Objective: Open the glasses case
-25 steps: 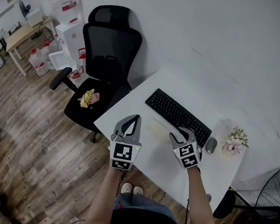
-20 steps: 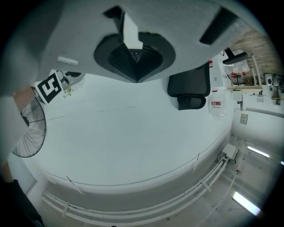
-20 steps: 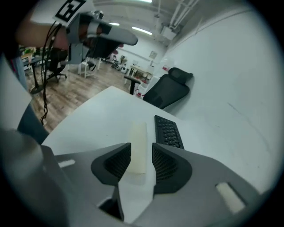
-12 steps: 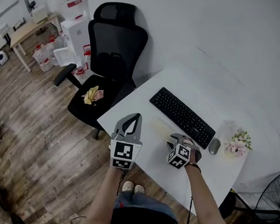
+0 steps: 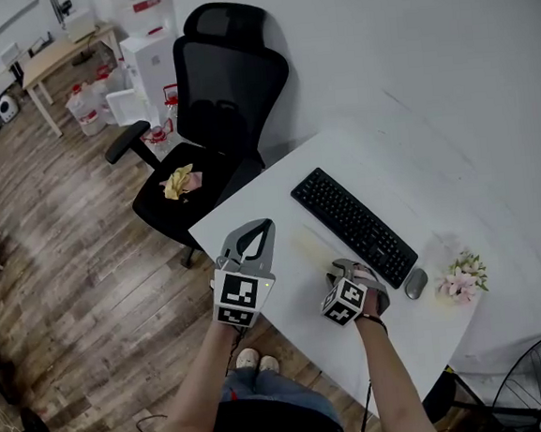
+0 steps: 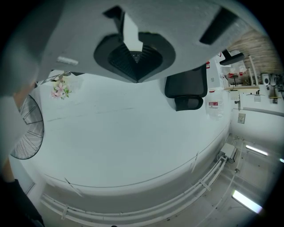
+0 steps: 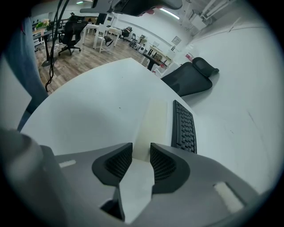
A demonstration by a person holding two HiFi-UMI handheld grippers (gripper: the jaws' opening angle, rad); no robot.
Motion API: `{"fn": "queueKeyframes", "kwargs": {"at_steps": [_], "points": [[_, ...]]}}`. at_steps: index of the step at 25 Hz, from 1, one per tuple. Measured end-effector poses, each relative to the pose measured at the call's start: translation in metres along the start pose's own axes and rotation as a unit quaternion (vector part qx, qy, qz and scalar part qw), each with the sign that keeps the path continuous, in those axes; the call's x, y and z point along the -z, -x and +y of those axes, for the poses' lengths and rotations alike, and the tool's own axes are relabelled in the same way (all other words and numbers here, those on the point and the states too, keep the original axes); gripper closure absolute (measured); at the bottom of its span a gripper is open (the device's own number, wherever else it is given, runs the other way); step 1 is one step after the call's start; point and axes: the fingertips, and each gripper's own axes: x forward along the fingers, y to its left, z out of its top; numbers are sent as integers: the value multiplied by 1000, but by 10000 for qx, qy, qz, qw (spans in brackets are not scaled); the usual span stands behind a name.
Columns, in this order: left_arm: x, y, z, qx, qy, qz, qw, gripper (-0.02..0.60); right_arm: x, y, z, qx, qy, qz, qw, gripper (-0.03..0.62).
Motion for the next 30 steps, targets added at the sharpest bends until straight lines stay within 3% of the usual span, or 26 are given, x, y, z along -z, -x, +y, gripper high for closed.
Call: {"fn": "queueKeyframes", "kwargs": {"at_steps": [9, 19, 30], "points": [[-1, 3, 4, -68, 23, -11, 10000, 574, 0, 10, -4, 53, 32, -79, 9999, 503], [-2, -3, -1, -13, 13, -15, 10000, 574, 7, 17, -42, 377, -127, -162, 9991, 566], [4, -6, 1, -60, -17, 83, 9999, 574, 22, 6, -75, 455, -481, -133, 9977, 572]]}}
